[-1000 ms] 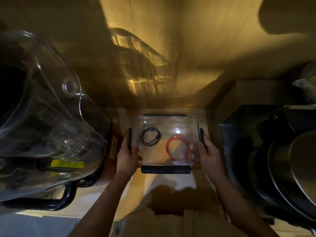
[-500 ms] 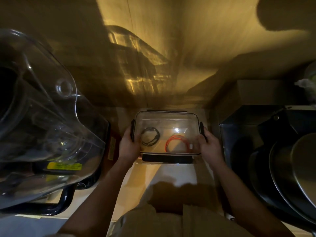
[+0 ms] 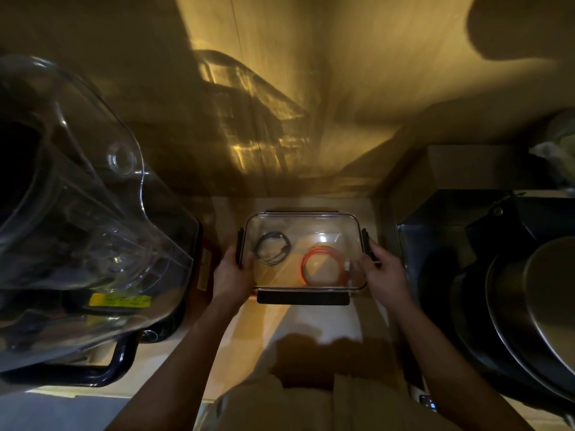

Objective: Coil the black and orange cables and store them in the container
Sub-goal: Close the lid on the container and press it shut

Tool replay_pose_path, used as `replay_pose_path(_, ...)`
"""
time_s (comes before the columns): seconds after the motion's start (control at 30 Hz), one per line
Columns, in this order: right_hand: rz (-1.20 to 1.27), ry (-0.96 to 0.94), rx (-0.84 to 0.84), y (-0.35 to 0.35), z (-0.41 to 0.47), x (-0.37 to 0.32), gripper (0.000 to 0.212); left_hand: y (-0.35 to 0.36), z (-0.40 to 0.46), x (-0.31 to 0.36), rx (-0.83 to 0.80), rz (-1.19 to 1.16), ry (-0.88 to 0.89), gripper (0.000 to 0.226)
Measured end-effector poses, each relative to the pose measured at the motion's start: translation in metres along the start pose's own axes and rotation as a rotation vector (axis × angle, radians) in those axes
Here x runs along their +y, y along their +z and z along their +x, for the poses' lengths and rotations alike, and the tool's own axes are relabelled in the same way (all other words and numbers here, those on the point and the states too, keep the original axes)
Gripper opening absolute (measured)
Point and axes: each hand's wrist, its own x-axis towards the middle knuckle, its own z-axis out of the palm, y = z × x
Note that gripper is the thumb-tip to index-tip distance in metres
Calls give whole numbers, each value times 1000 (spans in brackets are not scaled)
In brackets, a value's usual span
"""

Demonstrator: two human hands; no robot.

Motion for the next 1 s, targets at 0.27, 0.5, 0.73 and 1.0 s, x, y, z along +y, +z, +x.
replay_pose_path(0.27, -60, -32, 2, 0, -13, 5, 44, -4, -7, 0, 21, 152, 25, 41)
replay_pose_path(0.5, -45, -43, 53, 3, -15, 7, 42, -11, -3, -1, 31, 393, 75, 35)
replay_pose_path(0.73, -25, 13, 16, 4, -16, 15, 36, -11, -1, -2, 43, 319, 25, 32)
replay_pose_path(1.0, -17, 75, 76, 3, -12, 11, 35, -15, 3, 2, 28, 197, -17, 28)
